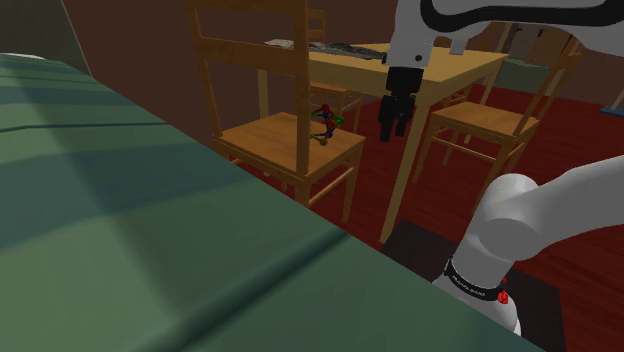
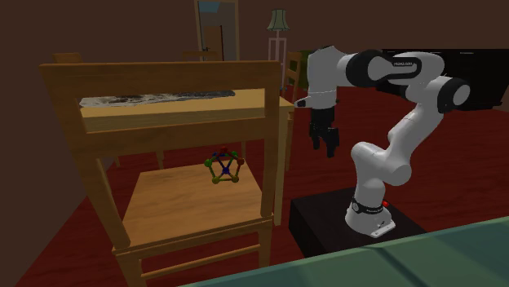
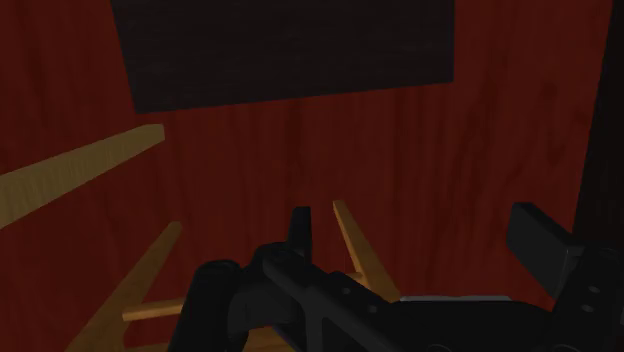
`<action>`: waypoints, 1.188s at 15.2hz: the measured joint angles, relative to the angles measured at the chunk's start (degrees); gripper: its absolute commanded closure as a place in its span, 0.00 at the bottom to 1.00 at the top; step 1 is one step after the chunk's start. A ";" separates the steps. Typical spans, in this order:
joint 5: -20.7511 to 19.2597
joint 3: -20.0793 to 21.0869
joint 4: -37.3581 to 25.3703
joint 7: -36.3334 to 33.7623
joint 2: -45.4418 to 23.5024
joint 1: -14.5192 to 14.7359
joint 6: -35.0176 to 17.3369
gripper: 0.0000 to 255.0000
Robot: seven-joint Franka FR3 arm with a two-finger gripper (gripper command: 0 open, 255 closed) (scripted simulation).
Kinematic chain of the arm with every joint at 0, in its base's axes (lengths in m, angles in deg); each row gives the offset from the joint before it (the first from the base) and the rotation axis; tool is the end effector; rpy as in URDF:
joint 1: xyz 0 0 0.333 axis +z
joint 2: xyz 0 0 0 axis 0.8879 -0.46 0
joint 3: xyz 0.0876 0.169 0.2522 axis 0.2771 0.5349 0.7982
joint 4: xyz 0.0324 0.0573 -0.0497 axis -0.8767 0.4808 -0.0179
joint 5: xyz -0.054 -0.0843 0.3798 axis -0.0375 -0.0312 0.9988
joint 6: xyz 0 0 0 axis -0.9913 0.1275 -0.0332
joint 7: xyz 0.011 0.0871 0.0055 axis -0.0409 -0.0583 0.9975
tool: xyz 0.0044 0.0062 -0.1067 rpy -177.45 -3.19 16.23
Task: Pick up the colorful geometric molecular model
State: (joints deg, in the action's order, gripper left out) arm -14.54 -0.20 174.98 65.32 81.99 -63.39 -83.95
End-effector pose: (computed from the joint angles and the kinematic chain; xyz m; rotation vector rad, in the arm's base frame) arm 0.2985 -0.0033 0.5816 -2.9939 0.0767 0.1262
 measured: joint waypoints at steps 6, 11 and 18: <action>-1.61 -1.09 -3.74 0.89 -7.54 -0.99 -4.99 0.00; -2.93 -2.00 -9.73 1.15 -16.59 -1.89 -9.78 0.00; -4.45 -4.30 -20.94 2.50 -29.79 -3.45 -14.17 0.00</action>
State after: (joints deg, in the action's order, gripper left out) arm -18.99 -4.50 154.05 67.82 52.21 -66.84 -98.12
